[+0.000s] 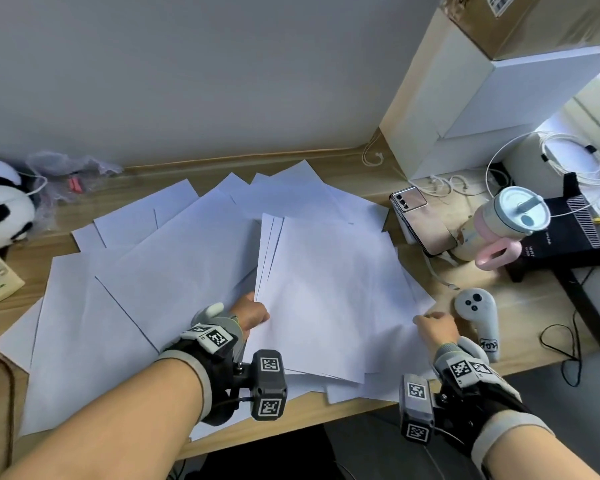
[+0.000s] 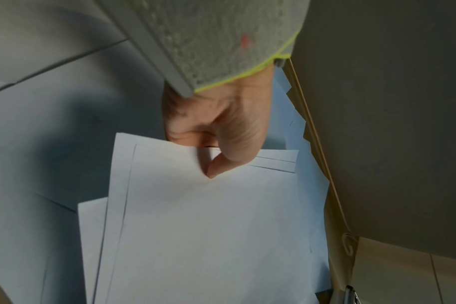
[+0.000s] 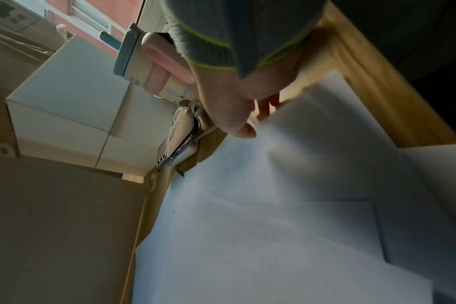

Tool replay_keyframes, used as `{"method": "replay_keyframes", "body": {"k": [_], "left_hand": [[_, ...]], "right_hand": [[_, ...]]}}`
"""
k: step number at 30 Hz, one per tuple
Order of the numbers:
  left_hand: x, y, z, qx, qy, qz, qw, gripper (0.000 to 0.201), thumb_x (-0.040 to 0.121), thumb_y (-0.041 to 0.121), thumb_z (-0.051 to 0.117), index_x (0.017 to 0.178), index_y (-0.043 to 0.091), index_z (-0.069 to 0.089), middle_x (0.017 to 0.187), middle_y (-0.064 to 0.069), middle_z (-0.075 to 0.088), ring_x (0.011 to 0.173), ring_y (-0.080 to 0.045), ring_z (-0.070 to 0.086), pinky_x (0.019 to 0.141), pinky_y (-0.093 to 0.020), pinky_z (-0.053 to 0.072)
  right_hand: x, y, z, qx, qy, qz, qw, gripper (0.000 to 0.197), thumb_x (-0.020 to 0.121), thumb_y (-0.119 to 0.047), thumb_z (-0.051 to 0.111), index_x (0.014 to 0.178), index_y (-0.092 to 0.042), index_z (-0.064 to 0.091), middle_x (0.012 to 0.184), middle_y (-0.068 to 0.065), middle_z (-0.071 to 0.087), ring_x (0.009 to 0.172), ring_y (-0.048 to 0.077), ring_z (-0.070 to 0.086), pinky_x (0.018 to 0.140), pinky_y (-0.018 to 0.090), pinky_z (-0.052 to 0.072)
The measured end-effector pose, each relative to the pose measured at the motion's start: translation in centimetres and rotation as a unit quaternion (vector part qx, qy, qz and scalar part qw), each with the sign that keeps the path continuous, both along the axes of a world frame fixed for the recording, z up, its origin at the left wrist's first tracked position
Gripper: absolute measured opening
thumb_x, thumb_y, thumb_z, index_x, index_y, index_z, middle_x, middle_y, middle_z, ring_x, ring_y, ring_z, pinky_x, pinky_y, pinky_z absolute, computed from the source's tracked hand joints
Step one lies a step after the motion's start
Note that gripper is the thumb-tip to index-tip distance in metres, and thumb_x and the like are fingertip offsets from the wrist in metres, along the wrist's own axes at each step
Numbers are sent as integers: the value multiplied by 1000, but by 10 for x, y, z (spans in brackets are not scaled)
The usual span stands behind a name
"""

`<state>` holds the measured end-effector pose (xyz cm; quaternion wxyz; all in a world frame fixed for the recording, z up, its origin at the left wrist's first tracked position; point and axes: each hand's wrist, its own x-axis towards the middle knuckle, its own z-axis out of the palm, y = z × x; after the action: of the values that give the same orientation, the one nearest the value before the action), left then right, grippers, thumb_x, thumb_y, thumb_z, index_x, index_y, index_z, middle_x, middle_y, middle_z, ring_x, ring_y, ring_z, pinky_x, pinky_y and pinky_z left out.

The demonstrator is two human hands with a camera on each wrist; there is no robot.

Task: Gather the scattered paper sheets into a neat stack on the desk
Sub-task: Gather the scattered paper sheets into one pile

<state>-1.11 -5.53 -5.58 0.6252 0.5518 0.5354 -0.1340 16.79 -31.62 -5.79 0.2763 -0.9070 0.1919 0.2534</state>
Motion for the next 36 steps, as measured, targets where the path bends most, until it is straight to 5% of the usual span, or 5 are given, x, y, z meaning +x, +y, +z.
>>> {"method": "replay_keyframes", "body": {"k": [11, 18, 22, 26, 36], "left_hand": [[3, 2, 1, 72, 10, 21, 997, 56, 80, -7, 52, 134, 7, 45, 122, -21, 61, 104, -32, 61, 97, -43, 51], [3, -6, 3, 80, 0, -33, 996, 49, 83, -12, 37, 123, 7, 57, 71, -3, 54, 66, -23, 48, 50, -22, 35], [3, -9, 2, 33, 8, -54, 998, 50, 85, -13, 36, 126, 6, 56, 91, -10, 59, 86, -25, 52, 65, -26, 45], [3, -10, 6, -7, 8, -54, 998, 53, 83, -15, 38, 130, 6, 51, 102, -10, 58, 92, -23, 53, 82, -30, 44], [6, -10, 11, -48, 6, -18, 999, 41, 90, 5, 52, 131, 2, 47, 112, -11, 58, 93, -25, 58, 73, -31, 51]], "right_hand": [[-17, 17, 0, 44, 105, 37, 993, 47, 85, -21, 60, 124, 5, 52, 122, 18, 55, 113, 36, 52, 82, 35, 37], [-16, 16, 0, 46, 45, 45, 997, 21, 86, -18, 54, 96, 0, 56, 93, 13, 52, 86, 29, 47, 75, 30, 35], [-15, 17, -8, 50, -56, 21, 997, 17, 80, -10, 52, 67, -7, 42, 65, 10, 44, 66, 27, 41, 59, 28, 32], [-13, 23, -9, 96, -91, -13, 991, 17, 80, -9, 55, 92, -9, 42, 81, 8, 44, 70, 23, 42, 60, 27, 34], [-15, 36, 7, 43, -169, -16, 984, 48, 80, -7, 54, 128, -4, 48, 133, 21, 49, 123, 38, 45, 104, 44, 36]]}}
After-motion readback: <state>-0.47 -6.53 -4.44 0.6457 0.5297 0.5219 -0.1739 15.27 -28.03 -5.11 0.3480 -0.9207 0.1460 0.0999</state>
